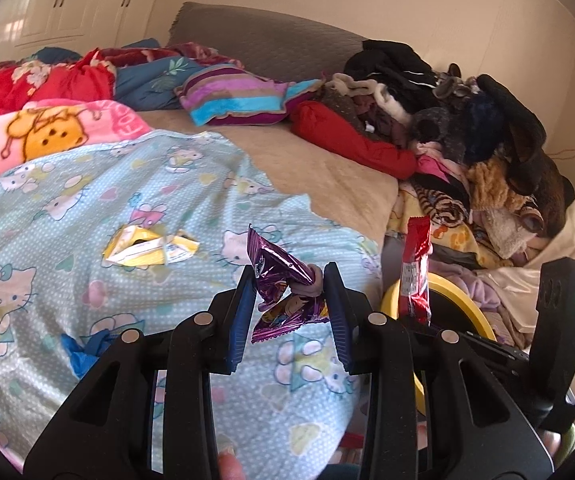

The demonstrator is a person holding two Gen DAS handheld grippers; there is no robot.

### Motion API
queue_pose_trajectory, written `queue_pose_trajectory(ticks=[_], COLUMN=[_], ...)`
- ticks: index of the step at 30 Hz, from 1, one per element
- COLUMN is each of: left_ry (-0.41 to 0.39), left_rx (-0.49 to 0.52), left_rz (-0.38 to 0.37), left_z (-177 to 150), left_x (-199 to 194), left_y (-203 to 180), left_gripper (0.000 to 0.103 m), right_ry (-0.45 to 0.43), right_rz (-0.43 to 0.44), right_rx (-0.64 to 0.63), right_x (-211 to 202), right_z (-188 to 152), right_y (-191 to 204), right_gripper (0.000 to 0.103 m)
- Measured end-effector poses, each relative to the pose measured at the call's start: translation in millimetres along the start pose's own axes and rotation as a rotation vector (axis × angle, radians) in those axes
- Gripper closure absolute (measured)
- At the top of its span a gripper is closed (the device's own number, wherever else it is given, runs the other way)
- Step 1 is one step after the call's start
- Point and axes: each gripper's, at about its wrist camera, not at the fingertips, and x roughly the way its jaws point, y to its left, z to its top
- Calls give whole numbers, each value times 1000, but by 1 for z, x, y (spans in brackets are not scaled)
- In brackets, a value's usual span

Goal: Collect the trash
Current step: 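Carry both wrappers over the yellow bin and open both tools to drop them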

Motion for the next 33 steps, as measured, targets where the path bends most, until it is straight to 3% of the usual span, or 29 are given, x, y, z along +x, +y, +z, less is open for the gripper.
queue_pose_trajectory(ticks=[33], left_ry=[57], left_rx=[167], left_rz=[-168], left_z=[-21], left_x=[16], left_y=[-104], left_gripper=[75], right_ry=[-22], right_rz=[-189], right_rx=[245], right_x=[-50], right_z=[-12], right_y=[-120], right_gripper=[95])
